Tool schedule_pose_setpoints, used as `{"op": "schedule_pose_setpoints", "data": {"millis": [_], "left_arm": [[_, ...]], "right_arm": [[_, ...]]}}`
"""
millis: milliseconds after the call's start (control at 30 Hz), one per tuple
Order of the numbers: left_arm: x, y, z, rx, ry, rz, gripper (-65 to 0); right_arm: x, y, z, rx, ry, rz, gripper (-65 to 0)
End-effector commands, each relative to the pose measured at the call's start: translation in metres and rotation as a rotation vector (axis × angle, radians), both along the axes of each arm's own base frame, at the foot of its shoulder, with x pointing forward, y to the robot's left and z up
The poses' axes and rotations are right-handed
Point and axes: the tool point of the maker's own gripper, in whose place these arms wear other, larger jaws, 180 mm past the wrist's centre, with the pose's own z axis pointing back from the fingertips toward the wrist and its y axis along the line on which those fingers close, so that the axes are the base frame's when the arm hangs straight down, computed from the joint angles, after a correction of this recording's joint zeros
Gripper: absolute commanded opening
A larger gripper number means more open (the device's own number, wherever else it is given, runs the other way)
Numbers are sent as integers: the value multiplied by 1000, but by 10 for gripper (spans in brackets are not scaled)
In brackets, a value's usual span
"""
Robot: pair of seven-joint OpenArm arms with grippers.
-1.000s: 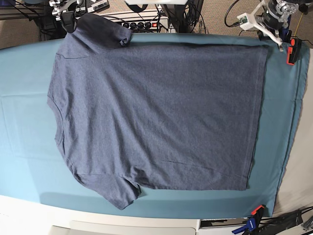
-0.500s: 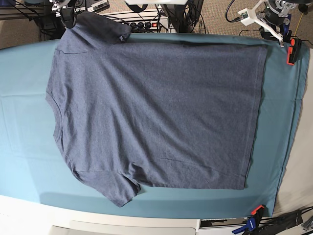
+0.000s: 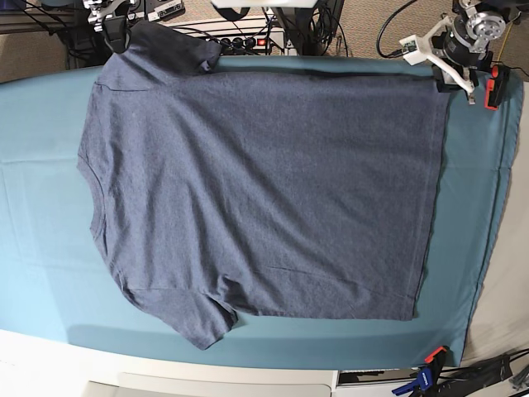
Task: Fold the T-shirt properly
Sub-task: 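Pull the shoulders apart with both grippers to smooth the shirt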
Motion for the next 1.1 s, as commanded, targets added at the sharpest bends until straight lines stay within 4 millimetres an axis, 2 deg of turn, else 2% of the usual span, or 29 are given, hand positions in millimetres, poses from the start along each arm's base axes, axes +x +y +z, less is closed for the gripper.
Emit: {"op": "schedule_pose_setpoints", "data": {"millis": [0,233,467,633,767,933,1067], "left_arm": [[2,-1,4,0,-7,-21,-436],[-7,-4,-1,-12,53,-35,-436],[-7,-19,-1,-82,45,-69,-437],[3,-18,-5,-102,15,-22,-438],[7,-11,-10,-87,12,-2,-489],[7,-11,-10,-85,13,-2,-595],[7,-9,-10,-77,14,3,-608]], "right_arm": [[2,2,6,5,-21,9,-650],[2,2,6,6,-21,12,-650],[4,4,6,10,-25,17,-650],[12,3,8,10,-51,16,-650],[13,3,9,10,-55,16,-650],[14,3,9,10,-55,16,-650],[14,3,9,9,-56,15,-650]]}}
